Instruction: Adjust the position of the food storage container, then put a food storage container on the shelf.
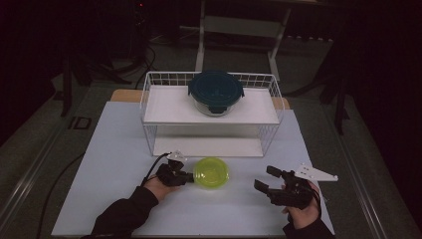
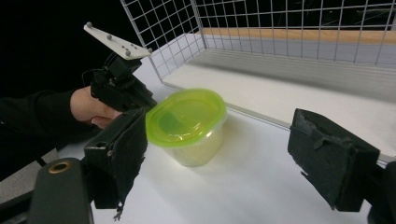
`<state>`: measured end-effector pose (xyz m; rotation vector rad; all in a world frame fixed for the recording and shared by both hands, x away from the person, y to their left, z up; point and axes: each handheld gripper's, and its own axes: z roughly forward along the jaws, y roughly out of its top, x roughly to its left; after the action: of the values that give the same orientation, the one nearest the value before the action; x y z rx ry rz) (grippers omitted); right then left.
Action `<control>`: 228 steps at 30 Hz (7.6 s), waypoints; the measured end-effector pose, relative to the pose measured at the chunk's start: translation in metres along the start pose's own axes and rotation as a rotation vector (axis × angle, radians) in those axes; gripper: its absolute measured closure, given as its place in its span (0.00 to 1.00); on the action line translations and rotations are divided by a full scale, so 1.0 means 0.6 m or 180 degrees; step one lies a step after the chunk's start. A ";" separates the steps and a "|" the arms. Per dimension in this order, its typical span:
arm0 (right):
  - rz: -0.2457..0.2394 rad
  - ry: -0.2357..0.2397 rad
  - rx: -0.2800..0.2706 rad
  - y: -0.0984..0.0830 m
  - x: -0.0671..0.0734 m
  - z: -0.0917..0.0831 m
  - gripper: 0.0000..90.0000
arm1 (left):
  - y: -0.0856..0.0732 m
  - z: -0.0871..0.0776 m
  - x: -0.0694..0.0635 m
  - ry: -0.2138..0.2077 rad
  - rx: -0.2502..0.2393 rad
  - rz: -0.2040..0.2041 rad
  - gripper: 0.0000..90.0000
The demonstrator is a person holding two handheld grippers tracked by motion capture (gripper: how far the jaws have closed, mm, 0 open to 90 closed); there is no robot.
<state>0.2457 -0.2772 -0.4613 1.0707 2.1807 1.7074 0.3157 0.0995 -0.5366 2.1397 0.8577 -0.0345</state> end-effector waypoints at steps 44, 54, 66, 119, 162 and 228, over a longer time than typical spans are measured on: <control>-0.0208 0.0030 0.0068 0.041 0.015 0.026 0.17 | 0.062 -0.120 -0.042 -0.0240 -0.0786 -0.0236 0.02; 0.0467 0.0093 0.0516 0.041 -0.003 0.100 0.17 | 0.071 -0.068 -0.023 -0.0361 -0.0446 -0.0803 0.08; 0.1394 0.0231 0.1021 0.017 -0.040 0.165 0.45 | 0.035 -0.040 0.002 -0.0457 -0.0172 -0.1465 0.32; 0.1037 0.0147 0.0940 0.077 0.054 0.119 0.89 | 0.062 -0.143 -0.075 -0.0725 -0.0544 -0.1266 0.91; 0.0591 0.0100 0.0380 0.240 0.102 0.093 0.89 | 0.173 -0.271 -0.108 -0.0496 -0.1060 -0.0942 0.91; 0.0773 -0.0377 0.0227 0.443 0.006 0.157 0.73 | 0.368 -0.277 0.002 -0.0249 -0.1433 -0.1256 0.80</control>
<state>0.4071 -0.1790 -0.2520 1.4688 2.1253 1.6195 0.4044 0.1193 -0.2755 1.5229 1.1118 -0.1146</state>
